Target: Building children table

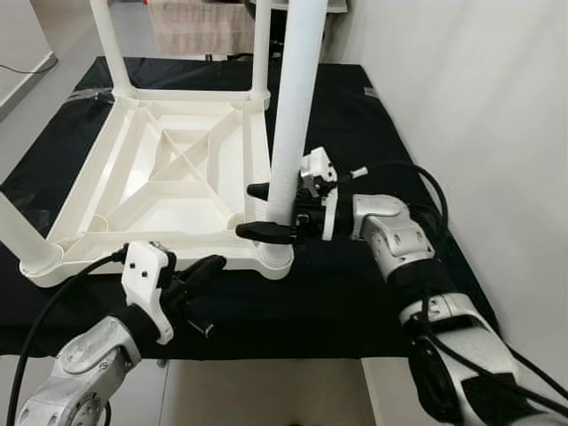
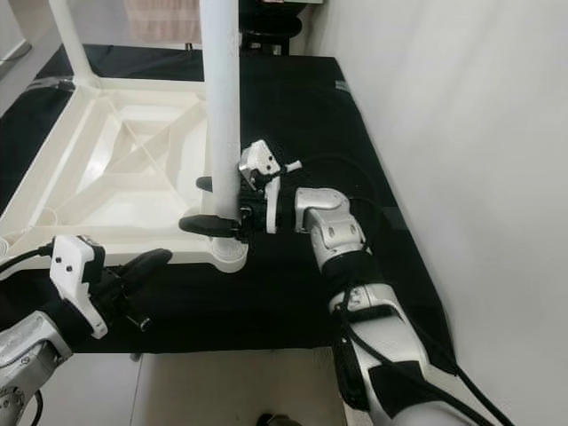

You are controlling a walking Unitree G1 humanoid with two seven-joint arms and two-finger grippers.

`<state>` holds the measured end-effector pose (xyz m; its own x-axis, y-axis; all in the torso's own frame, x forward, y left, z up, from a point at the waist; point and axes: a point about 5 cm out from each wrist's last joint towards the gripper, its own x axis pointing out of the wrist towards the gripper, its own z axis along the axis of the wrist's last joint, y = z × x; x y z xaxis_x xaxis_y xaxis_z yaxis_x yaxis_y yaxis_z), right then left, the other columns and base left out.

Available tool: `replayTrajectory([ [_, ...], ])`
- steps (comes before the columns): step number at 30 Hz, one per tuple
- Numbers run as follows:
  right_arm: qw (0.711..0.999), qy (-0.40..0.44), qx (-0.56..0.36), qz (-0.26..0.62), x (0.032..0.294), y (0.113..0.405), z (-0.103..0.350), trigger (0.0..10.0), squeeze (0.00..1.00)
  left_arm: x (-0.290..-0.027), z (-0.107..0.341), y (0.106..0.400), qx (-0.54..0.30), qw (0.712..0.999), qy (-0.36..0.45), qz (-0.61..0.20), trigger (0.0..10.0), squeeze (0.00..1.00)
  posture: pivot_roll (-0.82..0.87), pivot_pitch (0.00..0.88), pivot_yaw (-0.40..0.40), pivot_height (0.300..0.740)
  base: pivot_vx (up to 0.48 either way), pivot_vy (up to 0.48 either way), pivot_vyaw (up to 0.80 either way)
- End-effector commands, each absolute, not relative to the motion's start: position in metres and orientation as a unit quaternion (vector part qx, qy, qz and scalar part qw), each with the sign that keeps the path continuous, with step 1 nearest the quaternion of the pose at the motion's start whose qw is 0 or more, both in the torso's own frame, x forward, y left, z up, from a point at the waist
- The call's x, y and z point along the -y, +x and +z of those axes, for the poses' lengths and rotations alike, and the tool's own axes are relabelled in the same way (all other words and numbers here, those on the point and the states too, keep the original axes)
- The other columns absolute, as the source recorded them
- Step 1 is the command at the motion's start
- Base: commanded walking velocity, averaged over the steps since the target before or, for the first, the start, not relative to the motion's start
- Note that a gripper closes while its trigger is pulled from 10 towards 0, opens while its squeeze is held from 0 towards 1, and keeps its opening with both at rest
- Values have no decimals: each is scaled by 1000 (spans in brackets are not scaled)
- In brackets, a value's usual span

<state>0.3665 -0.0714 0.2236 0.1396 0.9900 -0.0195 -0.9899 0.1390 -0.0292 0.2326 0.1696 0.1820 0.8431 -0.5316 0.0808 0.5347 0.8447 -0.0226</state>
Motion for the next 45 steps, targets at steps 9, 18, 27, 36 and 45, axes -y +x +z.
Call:
replayTrajectory([
  [9, 731, 17, -8, 683, 82, 371, 222, 0, 0, -166, 180, 229, 33, 960, -25, -278, 10000, 0, 110, 164, -127, 740, 0, 0, 0],
  [18, 760, -43, 8, 649, 126, 362, 211, 0, 0, -167, 181, 230, 35, 960, -25, -278, 10000, 0, 90, 174, -123, 740, 0, 0, 0],
  [27, 957, -33, -25, 288, 93, 331, 152, 0, 0, -180, 185, 234, 36, 960, -22, -275, 10000, 0, 14, 198, -92, 740, 0, 0, 0],
  [36, 964, -72, -37, 255, 74, 335, 149, 0, 0, -180, 183, 240, 34, 961, -17, -275, 10000, 0, 41, 174, -91, 740, 0, 0, 0],
  [45, 935, 10, -18, 353, 65, 342, 172, 10000, 1000, -176, 183, 239, 34, 961, -17, -275, 10000, 0, 51, 168, -98, 740, 0, 0, 0],
])
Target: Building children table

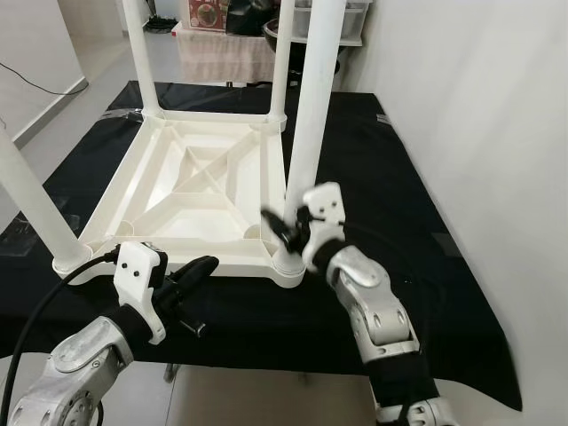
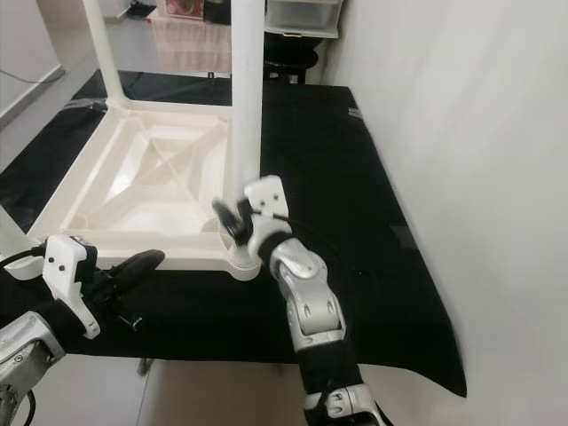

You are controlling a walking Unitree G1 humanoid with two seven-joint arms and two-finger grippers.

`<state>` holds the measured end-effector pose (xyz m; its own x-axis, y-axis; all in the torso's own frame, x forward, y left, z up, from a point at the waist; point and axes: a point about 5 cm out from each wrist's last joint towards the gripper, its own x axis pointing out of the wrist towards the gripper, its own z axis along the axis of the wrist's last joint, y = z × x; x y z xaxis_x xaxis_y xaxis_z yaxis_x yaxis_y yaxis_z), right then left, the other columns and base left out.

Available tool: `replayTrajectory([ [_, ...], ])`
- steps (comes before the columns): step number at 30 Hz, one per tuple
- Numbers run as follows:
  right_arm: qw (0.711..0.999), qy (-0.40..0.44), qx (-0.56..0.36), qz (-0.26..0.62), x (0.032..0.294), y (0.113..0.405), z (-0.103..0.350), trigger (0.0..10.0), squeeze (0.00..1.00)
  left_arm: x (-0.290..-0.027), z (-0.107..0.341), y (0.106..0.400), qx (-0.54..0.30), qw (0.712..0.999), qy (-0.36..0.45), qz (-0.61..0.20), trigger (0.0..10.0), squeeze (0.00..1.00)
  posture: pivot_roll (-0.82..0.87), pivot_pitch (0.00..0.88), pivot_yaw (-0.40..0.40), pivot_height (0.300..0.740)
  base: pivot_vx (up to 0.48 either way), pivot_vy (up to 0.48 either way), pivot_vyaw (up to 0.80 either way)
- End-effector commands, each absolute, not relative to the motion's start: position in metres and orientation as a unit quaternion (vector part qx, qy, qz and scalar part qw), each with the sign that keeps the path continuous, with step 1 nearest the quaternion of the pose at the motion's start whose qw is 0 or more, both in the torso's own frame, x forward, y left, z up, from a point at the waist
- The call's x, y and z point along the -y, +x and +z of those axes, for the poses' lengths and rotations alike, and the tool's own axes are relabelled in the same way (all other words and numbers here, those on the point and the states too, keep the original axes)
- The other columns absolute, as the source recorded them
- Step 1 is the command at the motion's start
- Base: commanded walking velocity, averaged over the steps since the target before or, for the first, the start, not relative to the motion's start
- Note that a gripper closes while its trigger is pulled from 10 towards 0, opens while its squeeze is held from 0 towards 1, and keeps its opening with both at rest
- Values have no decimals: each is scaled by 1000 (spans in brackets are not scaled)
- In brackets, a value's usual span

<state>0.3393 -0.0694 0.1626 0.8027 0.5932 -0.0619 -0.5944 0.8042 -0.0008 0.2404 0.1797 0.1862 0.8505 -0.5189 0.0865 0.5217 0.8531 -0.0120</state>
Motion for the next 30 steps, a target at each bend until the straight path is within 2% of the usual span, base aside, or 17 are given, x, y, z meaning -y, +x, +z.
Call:
replayTrajectory([
  [1, 935, 10, -18, 353, 65, 342, 172, 10000, 1000, -176, 183, 239, 34, 961, -17, -275, 10000, 0, 51, 168, -98, 740, 0, 0, 0],
  [4, 881, 0, 24, 472, 76, 345, 197, 10000, 1000, -175, 183, 238, 34, 960, -19, -277, 10000, 0, 62, 171, -105, 740, 0, 0, 0],
  [5, 867, -18, 29, 498, 79, 345, 202, 10000, 612, -175, 183, 238, 35, 960, -19, -277, 10000, 0, 63, 173, -106, 740, 0, 0, 0],
  [6, 847, -39, 36, 529, 82, 345, 206, 10000, 612, -175, 183, 237, 35, 960, -19, -277, 10000, 0, 64, 172, -107, 740, 0, 0, 0],
  [7, 834, -55, 38, 548, 85, 347, 210, 10000, 376, -174, 183, 237, 34, 960, -20, -278, 10000, 0, 67, 173, -108, 740, 0, 0, 0],
  [8, 834, -55, 38, 548, 85, 347, 210, 10000, 376, -174, 183, 237, 34, 960, -20, -278, 10000, 0, 67, 173, -108, 740, 0, 0, 0],
  [9, 825, -60, 33, 560, 88, 350, 213, 10000, 0, -174, 183, 237, 34, 960, -20, -278, 10000, 0, 67, 173, -108, 740, 0, 0, 0],
  [10, 803, -70, 29, 591, 93, 357, 221, 10000, 0, -174, 183, 236, 34, 960, -20, -278, 10000, 0, 78, 174, -113, 740, 0, 0, 0],
  [11, 797, -71, 28, 599, 94, 359, 224, 10000, 0, -174, 183, 236, 34, 960, -20, -278, 10000, 0, 78, 174, -113, 740, 0, 0, 0],
  [18, 781, -54, 3, 623, 93, 376, 239, 10000, 0, -174, 183, 233, 32, 960, -21, -277, 10000, 0, 94, 180, -121, 740, 0, 0, 0],
  [19, 780, -50, 1, 623, 94, 377, 240, 3373, 0, -173, 183, 232, 32, 960, -21, -278, 10000, 0, 96, 181, -123, 740, 0, 0, 0],
  [21, 780, -49, 0, 624, 95, 378, 240, 3373, 0, -173, 183, 232, 32, 960, -21, -278, 10000, 0, 96, 181, -123, 740, 0, 0, 0],
  [22, 778, -39, -3, 627, 96, 378, 240, 0, 0, -173, 182, 231, 32, 960, -21, -278, 10000, 0, 95, 182, -124, 740, 0, 0, 0],
  [25, 770, -26, -8, 637, 102, 378, 238, 0, 0, -172, 182, 231, 32, 960, -22, -278, 10000, 0, 97, 181, -126, 740, 0, 0, 0],
  [30, 773, -19, -12, 634, 112, 378, 235, 0, 0, -171, 182, 231, 32, 960, -23, -279, 10000, 0, 90, 176, -123, 740, 0, 0, 0],
])
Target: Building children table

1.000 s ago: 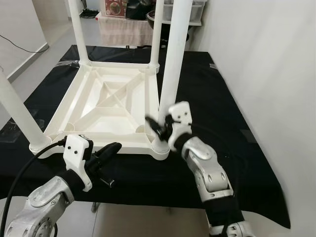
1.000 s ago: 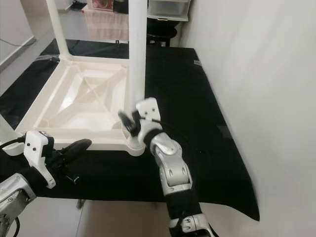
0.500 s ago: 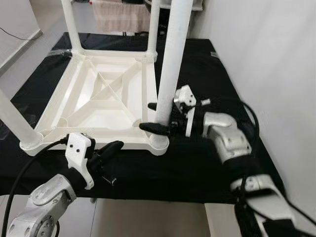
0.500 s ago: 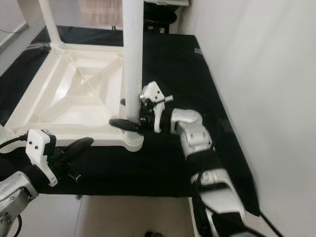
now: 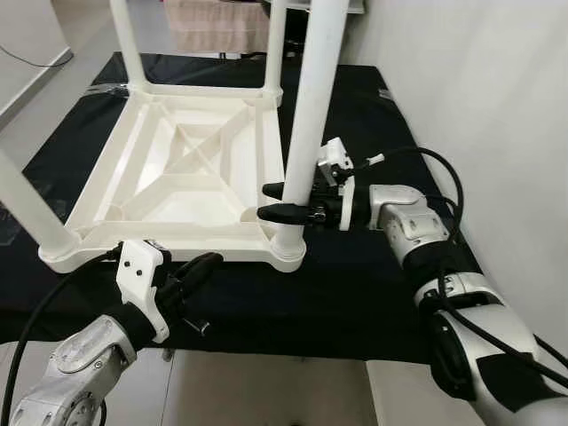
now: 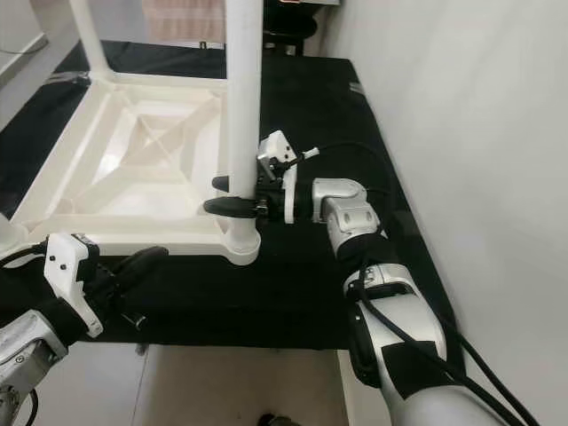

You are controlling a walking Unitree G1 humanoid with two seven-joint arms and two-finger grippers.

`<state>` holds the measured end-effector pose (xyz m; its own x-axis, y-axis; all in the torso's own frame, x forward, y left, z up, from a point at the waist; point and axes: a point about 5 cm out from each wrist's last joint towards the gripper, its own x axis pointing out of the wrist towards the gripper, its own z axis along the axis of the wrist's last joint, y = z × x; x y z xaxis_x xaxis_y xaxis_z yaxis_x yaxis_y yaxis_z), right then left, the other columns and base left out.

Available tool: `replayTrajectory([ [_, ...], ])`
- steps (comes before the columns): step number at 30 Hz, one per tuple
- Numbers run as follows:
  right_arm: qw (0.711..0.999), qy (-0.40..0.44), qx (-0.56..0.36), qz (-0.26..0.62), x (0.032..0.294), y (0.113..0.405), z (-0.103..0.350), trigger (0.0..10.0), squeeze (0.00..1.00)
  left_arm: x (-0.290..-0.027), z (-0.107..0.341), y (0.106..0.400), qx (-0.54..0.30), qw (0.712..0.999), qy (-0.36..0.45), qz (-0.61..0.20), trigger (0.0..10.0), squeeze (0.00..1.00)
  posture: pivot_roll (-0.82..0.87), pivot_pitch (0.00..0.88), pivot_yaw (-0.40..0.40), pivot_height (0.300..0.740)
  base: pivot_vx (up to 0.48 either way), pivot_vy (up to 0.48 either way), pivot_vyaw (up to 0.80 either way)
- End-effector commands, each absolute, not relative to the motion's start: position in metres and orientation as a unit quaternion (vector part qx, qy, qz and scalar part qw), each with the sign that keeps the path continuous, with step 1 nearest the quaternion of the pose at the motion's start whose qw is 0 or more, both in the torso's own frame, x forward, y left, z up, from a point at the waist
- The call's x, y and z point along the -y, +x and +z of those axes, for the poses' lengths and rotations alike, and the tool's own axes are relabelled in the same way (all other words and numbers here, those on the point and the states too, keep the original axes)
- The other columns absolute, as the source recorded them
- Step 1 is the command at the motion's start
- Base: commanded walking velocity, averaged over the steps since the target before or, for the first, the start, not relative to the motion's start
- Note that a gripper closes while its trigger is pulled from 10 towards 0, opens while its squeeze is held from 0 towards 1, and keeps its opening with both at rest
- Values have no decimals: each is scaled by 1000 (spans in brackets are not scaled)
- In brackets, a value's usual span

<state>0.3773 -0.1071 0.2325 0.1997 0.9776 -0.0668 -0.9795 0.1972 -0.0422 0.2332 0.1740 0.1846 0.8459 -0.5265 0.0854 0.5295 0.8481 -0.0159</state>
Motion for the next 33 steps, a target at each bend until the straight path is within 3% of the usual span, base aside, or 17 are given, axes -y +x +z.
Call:
replayTrajectory([
  [1, 773, -19, -12, 634, 112, 378, 235, 0, 0, -171, 182, 231, 32, 960, -23, -279, 10000, 0, 90, 176, -123, 740, 0, 0, 0],
  [4, 799, -26, 3, 601, 123, 381, 234, 0, 0, -171, 182, 231, 33, 959, -24, -279, 10000, 0, 86, 171, -124, 740, 0, 0, 0],
  [6, 799, -26, 3, 601, 123, 381, 234, 0, 0, -171, 182, 231, 33, 959, -24, -279, 10000, 0, 86, 171, -124, 740, 0, 0, 0],
  [7, 825, -27, 11, 564, 130, 384, 232, 0, 0, -170, 182, 231, 33, 959, -24, -279, 10000, 0, 84, 171, -128, 740, 0, 0, 0],
  [8, 860, -20, 15, 510, 135, 386, 227, 1373, 0, -171, 182, 230, 33, 959, -24, -279, 10000, 0, 81, 171, -131, 740, 0, 0, 0],
  [9, 860, -20, 15, 510, 135, 386, 227, 1373, 0, -171, 182, 230, 33, 959, -24, -279, 10000, 0, 81, 171, -131, 740, 0, 0, 0],
  [10, 891, -11, 15, 454, 137, 388, 220, 0, 0, -172, 182, 230, 33, 960, -24, -278, 10000, 0, 71, 173, -126, 740, 0, 0, 0],
  [11, 891, -11, 15, 454, 137, 388, 220, 0, 0, -172, 182, 230, 33, 960, -24, -278, 10000, 0, 71, 173, -126, 740, 0, 0, 0],
  [12, 945, 72, -10, 318, 125, 379, 186, 0, 0, -174, 182, 231, 33, 960, -24, -278, 10000, 0, 59, 172, -112, 740, 0, 0, 0],
  [14, 972, 92, -37, 212, 110, 347, 146, 0, 0, -176, 183, 233, 33, 960, -23, -278, 10000, 0, 55, 180, -101, 740, 0, 0, 0],
  [23, 969, 38, -12, 242, 99, 360, 155, 0, 0, -178, 182, 243, 33, 960, -16, -277, 10000, 0, 50, 148, -97, 740, 0, 0, 0],
  [24, 968, 28, -14, 249, 96, 359, 155, 4510, 0, -178, 181, 243, 34, 961, -15, -274, 10000, 0, 49, 144, -97, 740, 0, 0, 0],
  [25, 966, 19, -18, 259, 93, 358, 155, 10000, 0, -179, 181, 244, 34, 962, -15, -272, 10000, 0, 50, 144, -99, 740, 0, 0, 0],
  [28, 959, 22, -17, 282, 88, 353, 158, 10000, 0, -179, 181, 244, 34, 962, -15, -271, 10000, 0, 52, 141, -97, 740, 0, 0, 0],
  [29, 953, 29, -11, 300, 85, 348, 162, 10000, 400, -178, 181, 244, 34, 962, -15, -272, 10000, 0, 52, 141, -97, 740, 0, 0, 0],
  [30, 937, 45, -3, 346, 81, 342, 169, 10000, 1000, -178, 181, 244, 34, 961, -15, -273, 10000, 0, 56, 143, -97, 740, 0, 0, 0],
  [33, 926, 55, 2, 374, 77, 337, 174, 10000, 1000, -178, 181, 244, 34, 961, -15, -274, 10000, 0, 56, 143, -97, 740, 0, 0, 0],
])
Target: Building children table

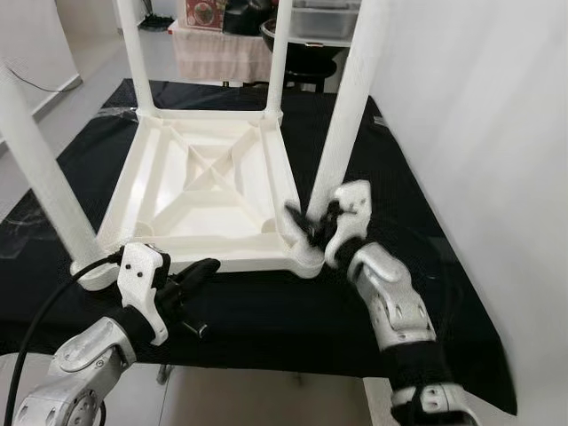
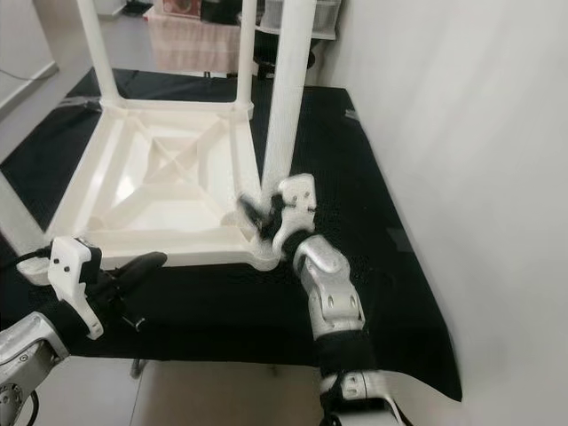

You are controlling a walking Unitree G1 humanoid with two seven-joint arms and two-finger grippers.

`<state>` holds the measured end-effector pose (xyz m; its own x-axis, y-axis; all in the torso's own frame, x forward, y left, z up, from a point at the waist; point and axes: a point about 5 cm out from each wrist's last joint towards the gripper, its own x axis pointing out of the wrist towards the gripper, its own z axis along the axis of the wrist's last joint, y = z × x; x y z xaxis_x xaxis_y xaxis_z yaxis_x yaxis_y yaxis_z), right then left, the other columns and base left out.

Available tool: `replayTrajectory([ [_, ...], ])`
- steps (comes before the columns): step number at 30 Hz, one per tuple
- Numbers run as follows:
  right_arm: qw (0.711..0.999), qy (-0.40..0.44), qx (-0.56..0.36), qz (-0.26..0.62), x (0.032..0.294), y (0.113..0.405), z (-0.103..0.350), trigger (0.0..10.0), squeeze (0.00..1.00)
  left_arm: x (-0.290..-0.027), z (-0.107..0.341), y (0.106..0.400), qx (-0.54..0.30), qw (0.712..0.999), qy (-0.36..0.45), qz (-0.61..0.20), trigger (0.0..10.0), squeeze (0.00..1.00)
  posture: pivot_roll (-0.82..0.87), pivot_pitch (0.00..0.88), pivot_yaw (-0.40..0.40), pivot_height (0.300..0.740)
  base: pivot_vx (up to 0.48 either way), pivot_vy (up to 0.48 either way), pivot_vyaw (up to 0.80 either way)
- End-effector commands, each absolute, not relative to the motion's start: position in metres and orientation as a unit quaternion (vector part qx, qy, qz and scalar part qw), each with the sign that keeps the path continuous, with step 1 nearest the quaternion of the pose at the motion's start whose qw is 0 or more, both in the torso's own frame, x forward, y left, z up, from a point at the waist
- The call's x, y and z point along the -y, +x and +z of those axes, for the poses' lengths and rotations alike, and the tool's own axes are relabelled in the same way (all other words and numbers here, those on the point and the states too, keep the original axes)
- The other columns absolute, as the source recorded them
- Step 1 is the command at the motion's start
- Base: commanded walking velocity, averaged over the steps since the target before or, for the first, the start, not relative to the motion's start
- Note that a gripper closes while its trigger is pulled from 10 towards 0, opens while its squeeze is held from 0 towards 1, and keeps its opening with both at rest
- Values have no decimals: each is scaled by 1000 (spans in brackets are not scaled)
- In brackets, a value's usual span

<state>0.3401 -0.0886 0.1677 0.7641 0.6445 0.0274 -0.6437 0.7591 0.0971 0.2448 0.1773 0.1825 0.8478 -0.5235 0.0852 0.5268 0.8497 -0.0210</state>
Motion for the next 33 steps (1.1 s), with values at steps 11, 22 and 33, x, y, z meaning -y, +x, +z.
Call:
replayTrajectory([
  [11, 792, -77, 26, 605, 115, 358, 223, 10000, 0, -174, 181, 238, 34, 960, -21, -278, 10000, 0, 87, 160, -108, 740, 0, 0, 0],
  [22, 777, -37, 2, 628, 115, 375, 240, 0, 0, -173, 181, 232, 31, 959, -23, -279, 10000, 0, 114, 177, -115, 740, 0, 0, 0],
  [33, 791, -41, 5, 610, 140, 374, 230, 0, 0, -171, 183, 231, 33, 959, -26, -279, 10000, 0, 83, 190, -122, 740, 0, 0, 0],
])
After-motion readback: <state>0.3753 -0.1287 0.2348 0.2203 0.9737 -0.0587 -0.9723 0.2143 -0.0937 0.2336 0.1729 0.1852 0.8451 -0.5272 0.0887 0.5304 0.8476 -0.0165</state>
